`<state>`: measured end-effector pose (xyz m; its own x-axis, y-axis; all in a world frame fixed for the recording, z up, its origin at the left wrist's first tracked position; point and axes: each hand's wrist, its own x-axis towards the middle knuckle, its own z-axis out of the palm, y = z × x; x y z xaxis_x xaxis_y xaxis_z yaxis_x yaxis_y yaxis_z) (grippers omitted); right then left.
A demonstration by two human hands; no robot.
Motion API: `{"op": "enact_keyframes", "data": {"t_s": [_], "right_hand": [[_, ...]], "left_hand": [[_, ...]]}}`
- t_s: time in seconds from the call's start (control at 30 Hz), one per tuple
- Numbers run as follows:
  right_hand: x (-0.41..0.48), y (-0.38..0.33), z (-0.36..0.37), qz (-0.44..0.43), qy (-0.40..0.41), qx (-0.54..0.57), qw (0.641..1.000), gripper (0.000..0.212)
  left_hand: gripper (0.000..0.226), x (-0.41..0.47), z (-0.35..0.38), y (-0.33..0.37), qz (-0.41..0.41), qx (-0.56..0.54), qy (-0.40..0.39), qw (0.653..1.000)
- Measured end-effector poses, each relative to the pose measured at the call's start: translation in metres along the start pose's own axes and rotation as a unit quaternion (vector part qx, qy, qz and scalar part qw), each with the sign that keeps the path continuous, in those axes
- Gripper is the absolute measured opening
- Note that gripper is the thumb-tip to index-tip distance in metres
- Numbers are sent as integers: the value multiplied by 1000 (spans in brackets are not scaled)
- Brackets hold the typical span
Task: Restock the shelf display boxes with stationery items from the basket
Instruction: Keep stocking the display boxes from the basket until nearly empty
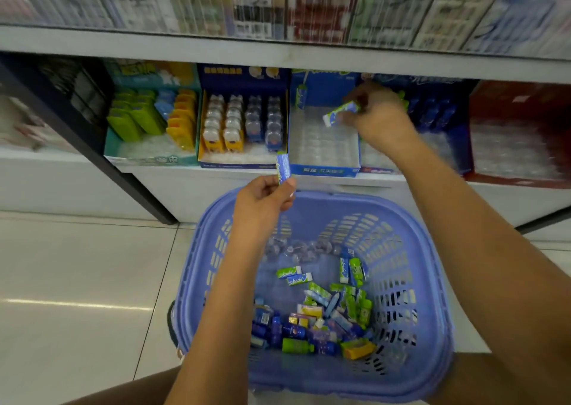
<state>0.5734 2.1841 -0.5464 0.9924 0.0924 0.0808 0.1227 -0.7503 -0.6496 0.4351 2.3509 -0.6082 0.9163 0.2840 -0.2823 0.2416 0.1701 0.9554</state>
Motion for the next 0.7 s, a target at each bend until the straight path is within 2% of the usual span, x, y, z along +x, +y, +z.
{"op": "enact_keyframes", "data": {"t_s": [0.07,0.2,0.4,0.6,0.7], "right_hand": [[21,-7,10,-42,17,-55,997,32],[48,-12,40,-102,-6,-61,993,32],[67,-11,55,-78,-43,50,995,21],[71,-9,58,-78,-39,72,994,22],[71,-6,61,-88,-46,36,994,23]], "left_hand": [[13,1,-2,-2,-3,5,7,1000],[24,3,-8,-7,-11,2,16,1000],[10,4,-14,-15,-23,13,32,999],[8,7,-17,-15,-11,51,42,998],[9,9,-18,-14,-6,64,50,997]]}}
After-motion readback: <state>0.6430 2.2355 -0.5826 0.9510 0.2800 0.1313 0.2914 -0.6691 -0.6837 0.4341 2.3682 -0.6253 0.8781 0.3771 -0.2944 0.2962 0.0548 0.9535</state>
